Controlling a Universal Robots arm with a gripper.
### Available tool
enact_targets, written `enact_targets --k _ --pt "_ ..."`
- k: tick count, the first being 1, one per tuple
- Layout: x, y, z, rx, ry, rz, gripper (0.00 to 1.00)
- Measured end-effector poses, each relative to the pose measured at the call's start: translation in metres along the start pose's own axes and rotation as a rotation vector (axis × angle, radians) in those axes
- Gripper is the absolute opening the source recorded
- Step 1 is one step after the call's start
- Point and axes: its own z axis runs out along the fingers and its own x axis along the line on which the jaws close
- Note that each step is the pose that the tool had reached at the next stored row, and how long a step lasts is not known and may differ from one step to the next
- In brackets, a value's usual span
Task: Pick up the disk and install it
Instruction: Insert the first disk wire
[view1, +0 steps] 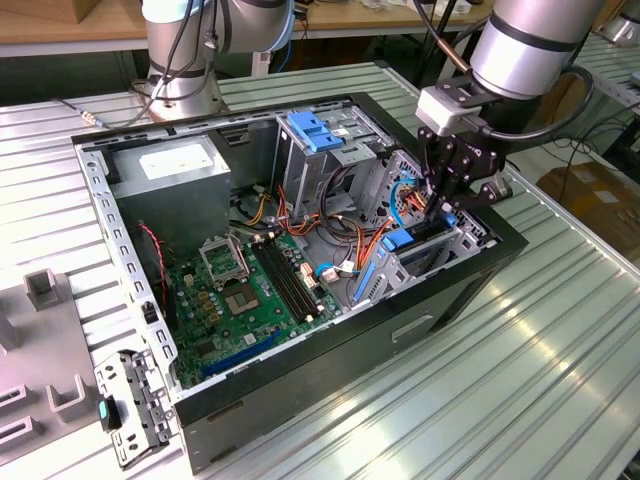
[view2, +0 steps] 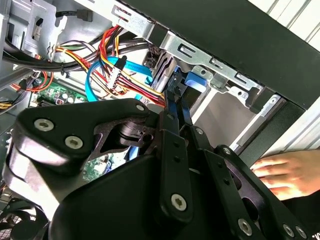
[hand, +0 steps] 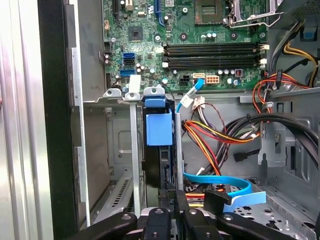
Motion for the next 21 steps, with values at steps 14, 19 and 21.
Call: enact_targets --k 14,19,21 --pt "0.0003 0.0002 0.006 0.0 -0.0007 0.0 0.18" --pt "0.0006 -0.0002 -0.0052 0.0001 0.0015 0.0 0.24" --pt "0.0005 -0.0002 -0.0055 0.0002 0.0044 0.0 0.24"
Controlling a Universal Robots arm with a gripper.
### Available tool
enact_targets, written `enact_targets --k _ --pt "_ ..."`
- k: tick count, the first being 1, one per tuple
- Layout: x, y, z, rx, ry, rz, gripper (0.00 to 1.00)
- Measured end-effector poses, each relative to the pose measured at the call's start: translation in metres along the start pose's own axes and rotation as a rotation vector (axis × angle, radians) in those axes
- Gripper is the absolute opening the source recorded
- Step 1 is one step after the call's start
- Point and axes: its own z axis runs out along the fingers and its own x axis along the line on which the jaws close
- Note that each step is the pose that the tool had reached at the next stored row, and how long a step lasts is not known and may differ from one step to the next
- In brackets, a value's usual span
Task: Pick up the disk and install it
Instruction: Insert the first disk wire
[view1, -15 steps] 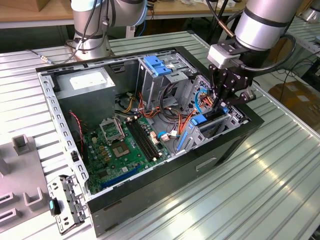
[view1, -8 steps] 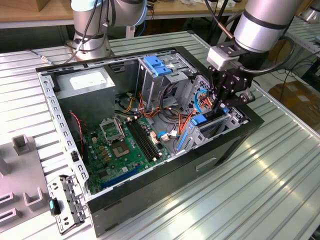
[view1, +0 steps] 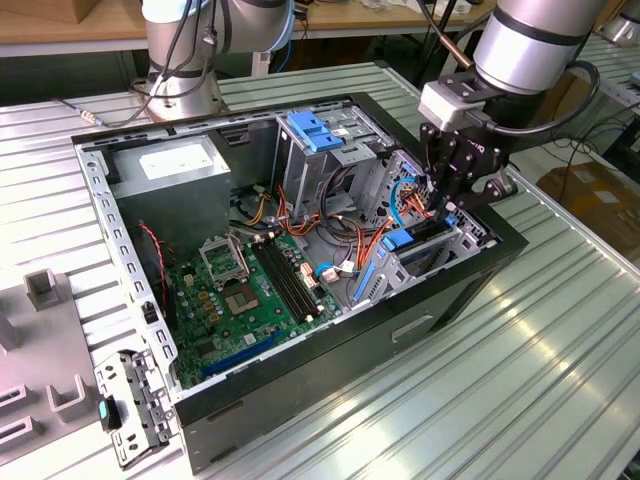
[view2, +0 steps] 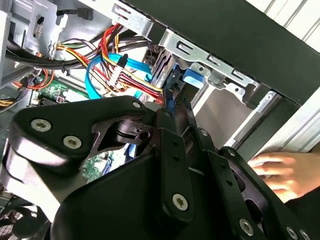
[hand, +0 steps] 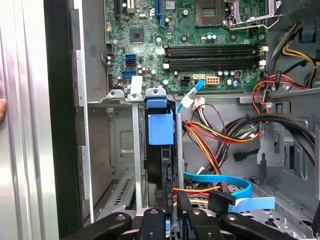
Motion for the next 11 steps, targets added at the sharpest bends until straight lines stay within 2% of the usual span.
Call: enact_targets --k 3,5,11 --pt "0.0 0.0 -0.0002 0.0 0.0007 0.0 0.23" --pt "0.0 0.0 -0.0002 0.0001 0.0008 0.0 0.11" --pt "0.0 0.0 -0.0002 0.0001 0.0012 0.0 0.11"
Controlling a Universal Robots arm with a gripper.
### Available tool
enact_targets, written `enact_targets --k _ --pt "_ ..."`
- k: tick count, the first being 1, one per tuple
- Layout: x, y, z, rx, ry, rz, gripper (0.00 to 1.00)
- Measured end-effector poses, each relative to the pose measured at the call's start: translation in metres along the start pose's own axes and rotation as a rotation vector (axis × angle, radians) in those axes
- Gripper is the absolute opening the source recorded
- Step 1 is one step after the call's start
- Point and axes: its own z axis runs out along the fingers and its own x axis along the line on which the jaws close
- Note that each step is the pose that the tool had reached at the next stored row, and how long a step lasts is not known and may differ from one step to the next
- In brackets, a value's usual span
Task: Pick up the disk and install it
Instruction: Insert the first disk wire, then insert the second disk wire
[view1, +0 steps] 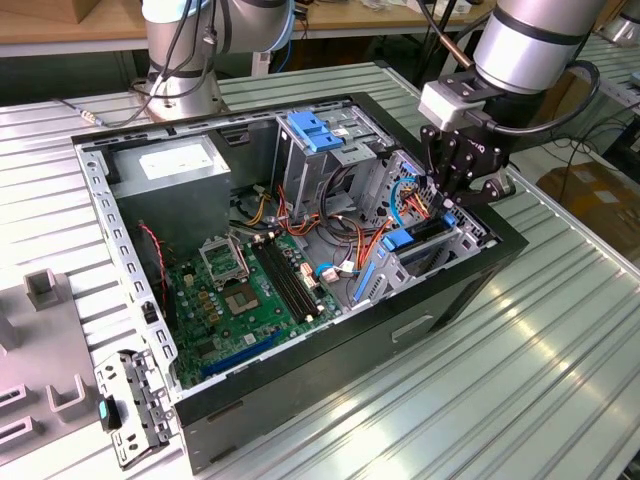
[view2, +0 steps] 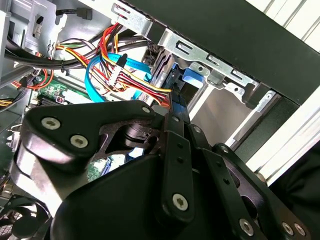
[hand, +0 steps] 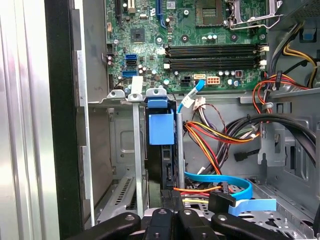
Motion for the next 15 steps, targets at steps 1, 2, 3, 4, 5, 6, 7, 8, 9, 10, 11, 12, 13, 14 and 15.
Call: enact_targets --k 1,2,3,4,5,6,7,8,9,10,11,12,13,14,15 --pt "0.0 0.0 0.0 0.0 0.0 0.0 0.11" --pt "0.0 0.0 0.0 0.0 0.0001 0.0 0.11" --pt "0.0 0.0 0.0 0.0 0.0002 0.0 0.11" --pt "0.0 0.0 0.0 0.0 0.0002 0.0 0.11" --pt "0.0 0.0 0.0 0.0 0.0003 0.0 0.11" --pt "0.0 0.0 0.0 0.0 0.0004 0.0 0.11" --pt "0.0 0.0 0.0 0.0 0.0006 0.0 0.11" --pt "0.0 0.0 0.0 0.0 0.0007 0.0 0.11" --pt "0.0 0.0006 0.0 0.0 0.0007 0.0 0.11" --pt "0.0 0.0018 -0.0001 0.0001 0.0007 0.0 0.11" --pt "0.0001 0.0027 -0.0001 0.0 0.0007 0.0 0.11" --pt "0.0002 0.004 -0.0001 0.0 0.0007 0.0 0.11" --pt "0.0002 0.0053 -0.0002 0.0 0.0007 0.0 0.11" --pt "0.0005 0.0092 -0.0003 0.0 0.0008 0.0 0.11" --pt "0.0007 0.0113 -0.0003 0.0 0.0007 0.0 0.11"
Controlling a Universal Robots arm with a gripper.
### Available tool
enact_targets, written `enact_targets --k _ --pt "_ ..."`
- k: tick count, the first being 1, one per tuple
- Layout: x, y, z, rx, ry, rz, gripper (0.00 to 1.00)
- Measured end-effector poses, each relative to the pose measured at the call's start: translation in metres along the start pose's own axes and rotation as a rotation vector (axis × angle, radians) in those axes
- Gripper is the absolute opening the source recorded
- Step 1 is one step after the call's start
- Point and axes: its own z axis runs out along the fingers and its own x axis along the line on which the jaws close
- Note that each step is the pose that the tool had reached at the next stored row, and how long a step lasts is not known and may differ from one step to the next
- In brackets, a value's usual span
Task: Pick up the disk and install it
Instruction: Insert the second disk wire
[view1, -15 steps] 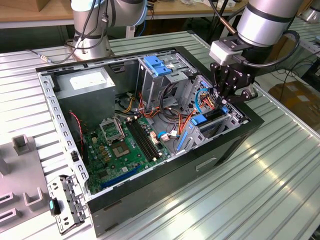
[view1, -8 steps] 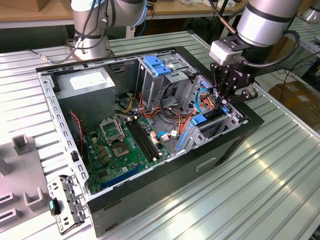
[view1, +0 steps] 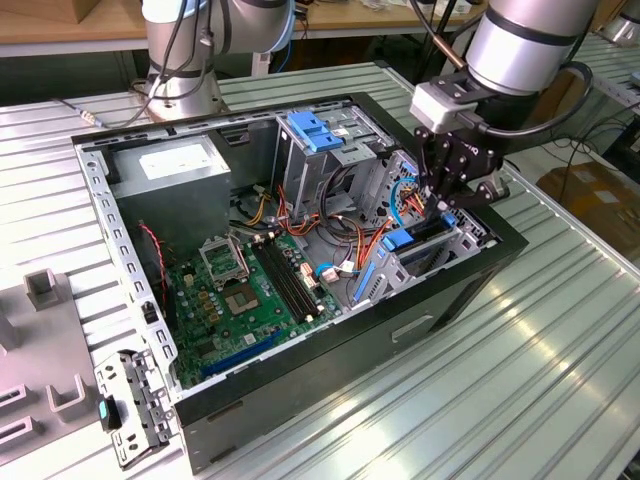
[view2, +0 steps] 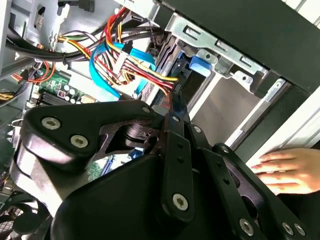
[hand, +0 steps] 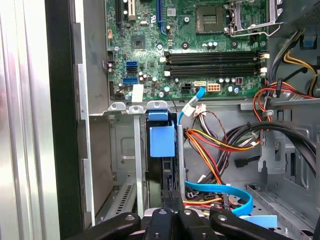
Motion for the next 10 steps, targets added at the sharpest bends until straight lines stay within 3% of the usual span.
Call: enact_targets --k 5,7,10 --pt "0.0001 0.0006 -0.004 -0.0001 -0.0032 0.0 0.11" --pt "0.0002 0.0004 -0.0081 -0.0003 -0.0032 0.0 0.11" --pt "0.0005 -0.0001 -0.0201 -0.0013 -0.0031 0.0 0.11"
